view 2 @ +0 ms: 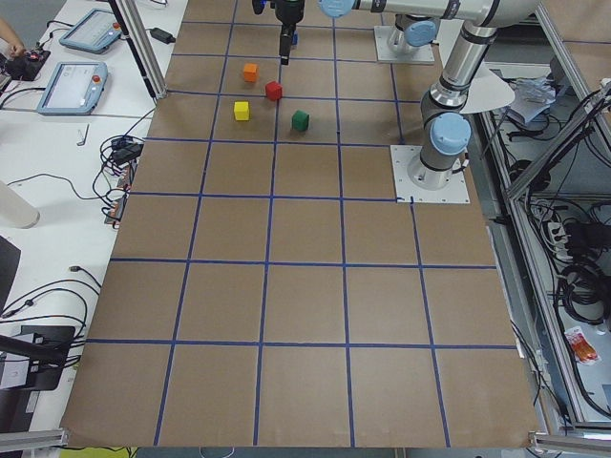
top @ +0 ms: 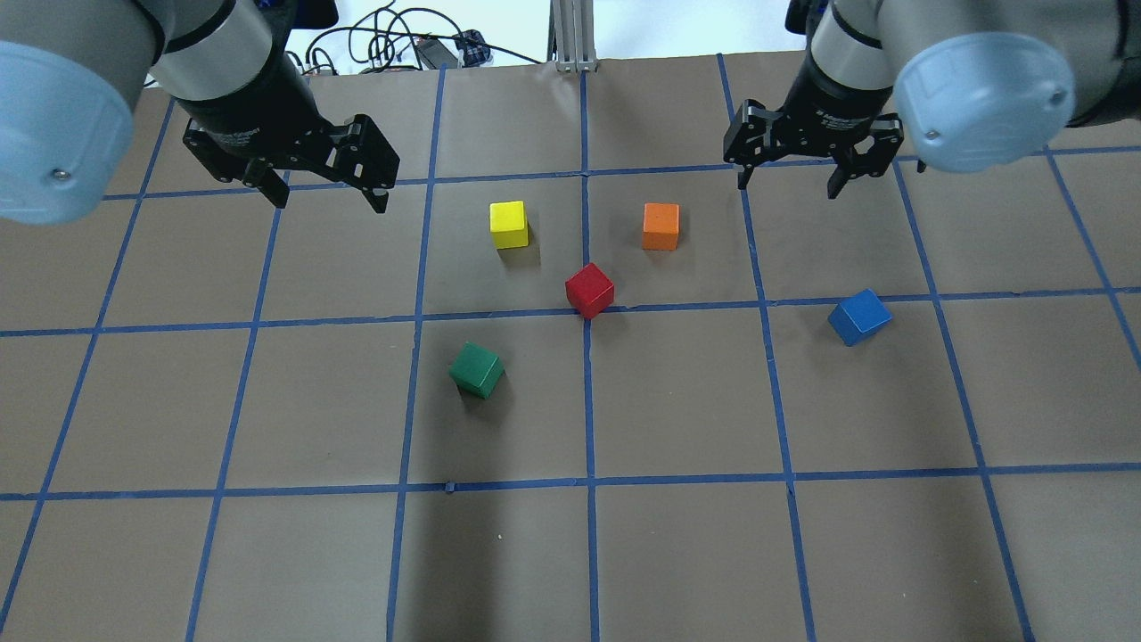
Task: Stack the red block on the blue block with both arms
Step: 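Reach the right gripper to the red cube and grasp it, then lift the red cube with the right gripper and carry it over the blue cube, then lower the red cube onto the blue cube with the right gripper, then open the right gripper and lift it off the stack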
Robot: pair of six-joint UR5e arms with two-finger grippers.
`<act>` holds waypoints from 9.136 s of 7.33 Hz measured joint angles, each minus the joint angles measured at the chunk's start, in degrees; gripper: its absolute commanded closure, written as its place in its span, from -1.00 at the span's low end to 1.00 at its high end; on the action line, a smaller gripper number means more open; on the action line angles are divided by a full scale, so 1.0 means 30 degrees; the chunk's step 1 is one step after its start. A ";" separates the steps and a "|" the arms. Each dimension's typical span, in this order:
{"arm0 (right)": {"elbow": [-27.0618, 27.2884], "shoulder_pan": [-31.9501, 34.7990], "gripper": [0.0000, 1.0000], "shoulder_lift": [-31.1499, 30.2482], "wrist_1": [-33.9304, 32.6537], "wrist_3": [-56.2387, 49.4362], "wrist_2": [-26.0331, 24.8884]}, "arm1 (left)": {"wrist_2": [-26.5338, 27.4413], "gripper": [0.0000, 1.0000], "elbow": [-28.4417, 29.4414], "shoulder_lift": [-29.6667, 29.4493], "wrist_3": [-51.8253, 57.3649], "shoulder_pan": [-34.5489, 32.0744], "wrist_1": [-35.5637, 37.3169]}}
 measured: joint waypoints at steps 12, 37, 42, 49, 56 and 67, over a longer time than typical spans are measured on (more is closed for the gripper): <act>-0.0006 0.4378 -1.00 0.5785 -0.5187 1.5512 0.0804 | 0.0942 -1.00 0.0283 0.0212 -0.0311 0.0183 -0.1210; -0.2986 -0.1215 1.00 0.1929 0.6454 -0.0611 0.0196 | 0.0786 -1.00 0.0378 0.0298 -0.0672 0.0359 -0.1279; 0.0067 -0.5200 1.00 0.0796 0.4103 -0.8903 -0.0445 | 0.0677 -1.00 0.0316 0.0282 -0.0574 0.0359 -0.1228; 0.4420 -0.5569 1.00 0.0835 -0.1662 -1.2021 -0.1039 | 0.0669 -1.00 0.0327 0.0280 -0.0603 0.0359 -0.1220; 0.6362 -0.5581 0.75 0.0897 -0.4716 -1.2098 -0.1124 | 0.0662 -1.00 0.0337 0.0295 -0.0558 0.0410 -0.1220; 0.3964 -0.5584 -1.00 0.0527 -0.2157 -1.1769 -0.2092 | 0.0682 -1.00 0.0333 0.0342 -0.0512 0.0475 -0.1225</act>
